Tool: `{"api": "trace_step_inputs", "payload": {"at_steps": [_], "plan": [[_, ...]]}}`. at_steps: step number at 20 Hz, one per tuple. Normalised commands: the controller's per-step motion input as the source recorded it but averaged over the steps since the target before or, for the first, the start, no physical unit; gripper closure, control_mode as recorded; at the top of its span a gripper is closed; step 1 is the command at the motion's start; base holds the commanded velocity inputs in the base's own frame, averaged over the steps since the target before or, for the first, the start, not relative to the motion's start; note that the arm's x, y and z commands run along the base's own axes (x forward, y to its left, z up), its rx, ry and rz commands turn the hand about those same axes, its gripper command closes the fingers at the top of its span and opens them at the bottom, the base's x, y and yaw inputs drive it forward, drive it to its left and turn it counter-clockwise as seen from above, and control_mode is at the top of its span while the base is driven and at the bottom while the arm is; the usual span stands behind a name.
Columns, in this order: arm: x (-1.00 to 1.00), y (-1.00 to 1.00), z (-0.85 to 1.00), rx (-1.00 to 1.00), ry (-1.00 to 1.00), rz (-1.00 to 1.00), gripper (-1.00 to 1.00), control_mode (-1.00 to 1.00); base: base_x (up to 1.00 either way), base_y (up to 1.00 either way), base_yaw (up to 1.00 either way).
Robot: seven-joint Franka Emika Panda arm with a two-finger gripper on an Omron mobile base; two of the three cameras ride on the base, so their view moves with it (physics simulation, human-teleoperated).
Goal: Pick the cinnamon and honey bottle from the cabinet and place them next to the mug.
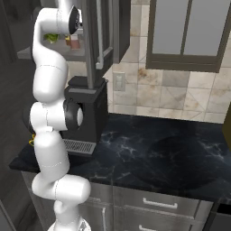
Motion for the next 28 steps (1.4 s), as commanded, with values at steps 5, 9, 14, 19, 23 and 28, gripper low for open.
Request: {"api": "trace_step_inputs", "payload": {"at_steps": [5,9,14,19,23,28], "plan": [[0.00,0.06,0.00,0.00,-0.01,0.01,-1.00,-1.00,0.00,0.00,0.00],[0.00,0.00,0.00,0.00,0.00,0.00,-1.00,-1.00,0.00,0.00,0.00],[0.00,0.00,0.00,0.00,0.00,0.00,1.00,-1.00,0.00,0.00,0.00],[0.00,0.00,0.00,0.00,0.00,0.00,1.00,-1.00,0.00,0.00,0.00],[-0.06,0.00,0.00,0.00,0.04,0.00,1.00,-1.00,0.00,0.00,0.00],[-0.67,0.00,-0.02,0.00,0.00,0.00,1.00,-1.00,0.00,0.00,0.00]]}}
